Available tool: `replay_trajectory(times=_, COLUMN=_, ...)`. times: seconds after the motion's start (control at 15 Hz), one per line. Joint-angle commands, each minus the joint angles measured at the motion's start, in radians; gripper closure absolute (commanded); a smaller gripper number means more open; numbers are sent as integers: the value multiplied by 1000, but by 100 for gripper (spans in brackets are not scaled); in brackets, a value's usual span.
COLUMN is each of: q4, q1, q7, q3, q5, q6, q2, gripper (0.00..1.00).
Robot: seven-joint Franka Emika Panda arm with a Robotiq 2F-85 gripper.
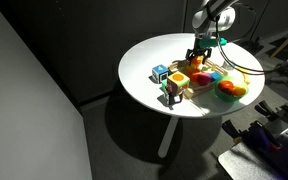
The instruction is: Remove the lemon from the box and put it on the right side of the table.
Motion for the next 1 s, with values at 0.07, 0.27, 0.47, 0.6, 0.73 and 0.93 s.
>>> replay_trajectory(times=0.07, q4=62, q1=3, q7=28, q3=-1, q5=15, q6=-17, q2=35, gripper=0)
replay_trajectory(times=0.27, q4=89, q1=7, q7=44, q3=-3, q5=13, q6=-25, q2=55, gripper=0)
replay_trajectory(times=0.47, q4=110, q1=14, q7=56, q3=-5, q5=9, q6=-26, q2=75, gripper=0)
replay_trajectory(times=0.6, q4=120, q1=18, q7=64, q3=-7, q5=8, q6=-28, q2=85, gripper=0)
replay_trajectory(times=0.73, q4=132, q1=22, q7=73, q3=-9, q5=6, q6=-27, q2=95, gripper=0)
replay_trajectory(times=0.93, q4=152, q1=27, q7=94, q3=-14, q5=6, q6=-29, q2=109, gripper=0)
